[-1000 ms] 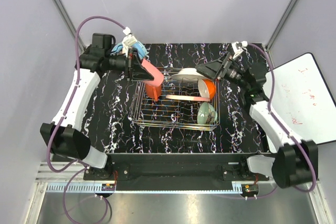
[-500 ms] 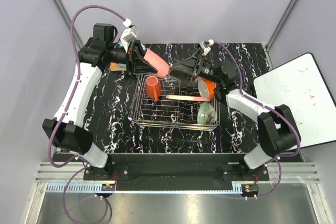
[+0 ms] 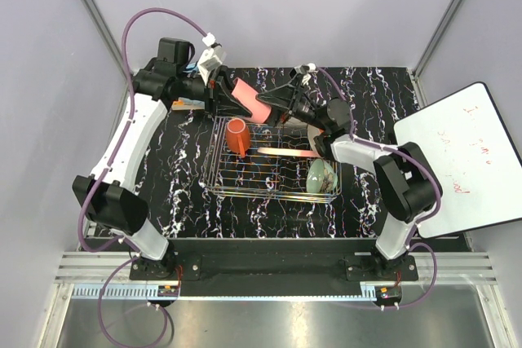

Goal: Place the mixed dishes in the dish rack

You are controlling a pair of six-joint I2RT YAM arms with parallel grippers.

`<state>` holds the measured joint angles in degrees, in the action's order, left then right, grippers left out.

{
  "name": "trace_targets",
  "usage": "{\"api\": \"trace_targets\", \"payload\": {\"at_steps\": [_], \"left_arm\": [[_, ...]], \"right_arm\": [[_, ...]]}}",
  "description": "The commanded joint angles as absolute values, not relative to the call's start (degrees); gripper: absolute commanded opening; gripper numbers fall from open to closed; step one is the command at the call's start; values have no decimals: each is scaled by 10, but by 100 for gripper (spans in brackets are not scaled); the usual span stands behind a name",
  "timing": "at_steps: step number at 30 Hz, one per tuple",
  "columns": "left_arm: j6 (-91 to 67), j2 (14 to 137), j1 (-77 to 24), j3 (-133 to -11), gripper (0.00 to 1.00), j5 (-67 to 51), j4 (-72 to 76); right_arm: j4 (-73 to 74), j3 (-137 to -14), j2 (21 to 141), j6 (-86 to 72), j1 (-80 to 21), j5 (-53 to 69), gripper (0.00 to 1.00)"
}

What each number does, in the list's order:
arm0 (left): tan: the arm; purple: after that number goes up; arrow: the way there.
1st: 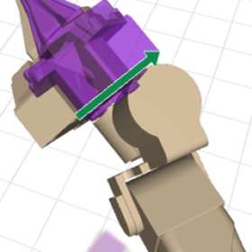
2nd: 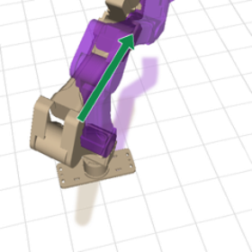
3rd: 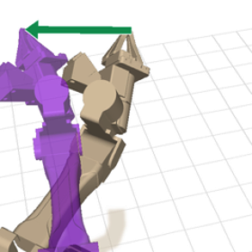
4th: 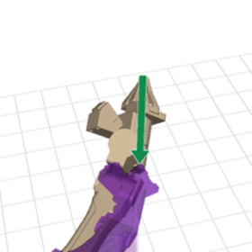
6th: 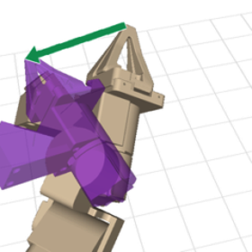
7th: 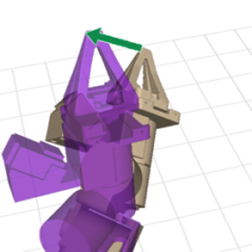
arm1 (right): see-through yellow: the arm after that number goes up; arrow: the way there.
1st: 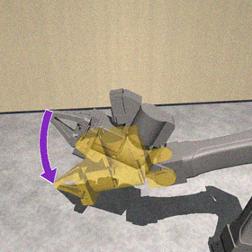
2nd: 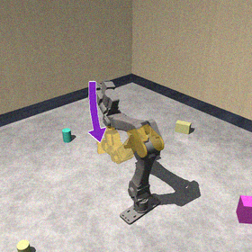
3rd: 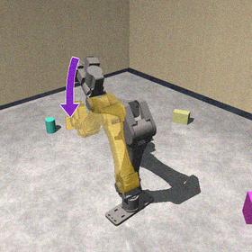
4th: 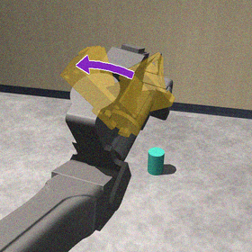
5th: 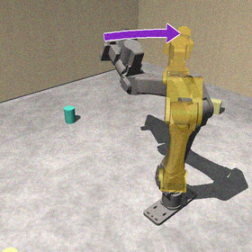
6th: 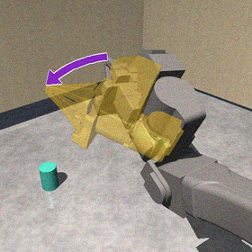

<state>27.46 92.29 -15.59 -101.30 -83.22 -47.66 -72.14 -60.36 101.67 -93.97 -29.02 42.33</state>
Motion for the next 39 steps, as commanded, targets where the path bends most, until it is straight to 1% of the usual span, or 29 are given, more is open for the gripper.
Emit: {"api": "trace_targets", "payload": {"at_steps": [1, 5, 8, 9, 11, 12, 13, 15, 16, 17, 18, 19, 20, 21, 22, 24, 25, 31, 34, 36, 37, 39], "left_arm": [[315, 928, -159, -1046, 0, -964, -475], [337, 927, -159, -1033, 0, -962, -485], [352, 931, -159, -1020, 0, -963, -491], [357, 933, -159, -1016, 0, -963, -491], [380, 932, -158, -1004, 0, -962, -498], [388, 933, -158, -995, 0, -960, -500], [394, 933, -157, -990, 0, -959, -502], [411, 936, -157, -975, 0, -952, -504], [417, 937, -157, -971, 0, -946, -504], [423, 940, -158, -967, 3, -940, -504], [423, 943, -157, -962, 17, -928, -504], [424, 947, -156, -960, 26, -921, -503], [425, 954, -153, -958, 37, -918, -503], [426, 956, -150, -954, 58, -919, -503], [428, 959, -147, -954, 77, -919, -503], [429, 964, -134, -954, 79, -923, -504], [429, 964, -123, -954, 99, -925, -504], [426, 934, -59, -944, 99, -953, -512], [426, 906, -13, -919, 99, -962, -512], [427, 891, 0, -895, 99, -962, -512], [425, 876, 30, -886, 99, -963, -512], [424, 863, 53, -862, 99, -962, -510]], "right_arm": [[-808, -636, 1029, -970, -305, 403, 100], [-833, -633, 1034, -985, -312, 391, 100], [-857, -643, 1047, -1009, -317, 387, 81], [-863, -645, 1049, -1022, -317, 384, 70], [-868, -647, 1056, -1034, -320, 378, 64], [-871, -648, 1059, -1041, -321, 377, 57], [-874, -649, 1061, -1043, -323, 375, 55], [-875, -650, 1060, -1047, -323, 371, 45], [-875, -650, 1059, -1048, -323, 369, 32], [-874, -650, 1060, -1051, -323, 365, 26], [-875, -650, 1060, -1054, -323, 362, 20], [-874, -650, 1059, -1056, -323, 361, 8], [-869, -650, 1058, -1058, -323, 360, 3], [-866, -650, 1057, -1058, -323, 360, 0], [-862, -648, 1055, -1057, -323, 360, 0], [-848, -642, 1049, -1051, -323, 361, 0], [-842, -640, 1043, -1049, -320, 366, 0], [-742, -641, 1005, -981, -311, 400, 0], [-619, -649, 974, -896, -309, 416, 0], [-572, -654, 955, -863, -308, 418, 0], [-520, -665, 951, -831, -308, 425, 0], [-435, -685, 939, -783, -308, 434, 0]]}}
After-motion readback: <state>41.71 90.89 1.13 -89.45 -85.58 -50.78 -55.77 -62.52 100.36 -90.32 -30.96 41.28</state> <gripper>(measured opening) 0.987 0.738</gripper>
